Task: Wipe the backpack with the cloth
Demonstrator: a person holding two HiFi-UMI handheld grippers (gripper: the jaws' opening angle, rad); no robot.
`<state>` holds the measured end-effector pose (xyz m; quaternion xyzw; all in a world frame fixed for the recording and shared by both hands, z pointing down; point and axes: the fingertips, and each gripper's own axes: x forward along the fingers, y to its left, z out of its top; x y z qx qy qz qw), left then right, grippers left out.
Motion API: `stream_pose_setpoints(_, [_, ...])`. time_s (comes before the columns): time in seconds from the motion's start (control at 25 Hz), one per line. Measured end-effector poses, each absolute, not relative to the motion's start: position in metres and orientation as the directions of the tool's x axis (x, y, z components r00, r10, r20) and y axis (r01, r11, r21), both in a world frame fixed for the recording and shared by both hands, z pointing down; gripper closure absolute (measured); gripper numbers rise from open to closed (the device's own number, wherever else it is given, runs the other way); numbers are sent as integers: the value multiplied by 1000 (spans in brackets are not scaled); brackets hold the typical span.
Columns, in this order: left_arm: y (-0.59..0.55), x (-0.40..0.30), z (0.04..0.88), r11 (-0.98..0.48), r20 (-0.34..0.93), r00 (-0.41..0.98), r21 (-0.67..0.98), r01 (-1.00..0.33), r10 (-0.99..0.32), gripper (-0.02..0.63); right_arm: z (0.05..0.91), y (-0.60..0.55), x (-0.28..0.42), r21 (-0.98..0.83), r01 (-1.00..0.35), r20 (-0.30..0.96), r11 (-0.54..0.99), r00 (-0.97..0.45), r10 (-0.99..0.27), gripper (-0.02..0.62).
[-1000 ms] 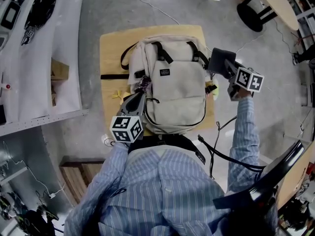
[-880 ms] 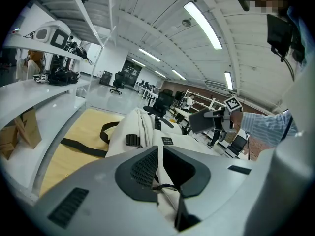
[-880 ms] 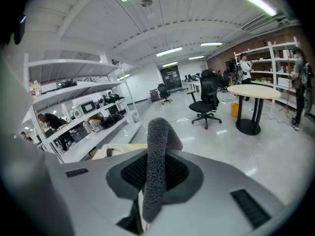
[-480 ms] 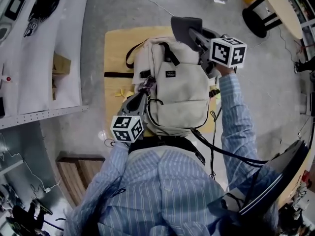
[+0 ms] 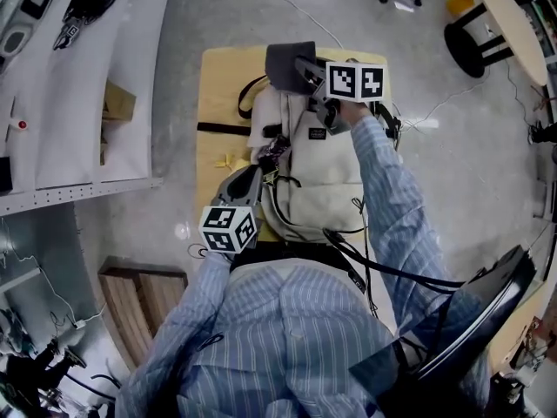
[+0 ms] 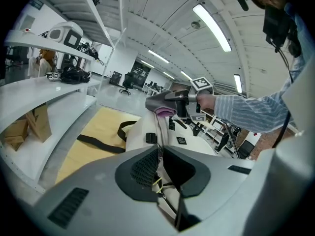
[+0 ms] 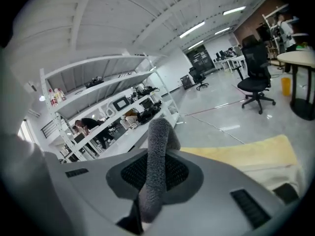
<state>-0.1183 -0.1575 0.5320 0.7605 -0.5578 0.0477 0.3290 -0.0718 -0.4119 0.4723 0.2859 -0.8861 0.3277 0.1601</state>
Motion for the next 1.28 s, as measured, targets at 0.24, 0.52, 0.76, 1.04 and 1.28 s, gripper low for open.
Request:
stream_pose_setpoints(0.24, [-158, -117, 536, -171, 445, 384, 446, -878, -809, 572, 498, -431, 5, -424, -730, 562, 536, -676, -477, 548])
stream_pose_setpoints(0.52, [-160, -103, 537, -217, 444, 422, 441, -871, -790, 572, 511, -435, 136, -346, -864, 634, 366, -503, -587, 548])
stream_pose_setpoints(0.76, [-160, -91, 532, -256, 441, 451, 432, -865, -776, 572, 516, -414, 220, -340, -913, 652, 227, -402, -643, 548])
stream_pose_setpoints(1.04, [-151, -72, 526, -284, 438, 467, 422, -861, -768, 572, 529, -377, 288, -308, -942, 688, 136, -319, -652, 548])
stream_pose_setpoints(1.28, [-141, -51, 519, -301, 426, 472, 408, -862, -772, 572, 512, -354, 306, -347, -927, 633, 145, -345, -693, 548])
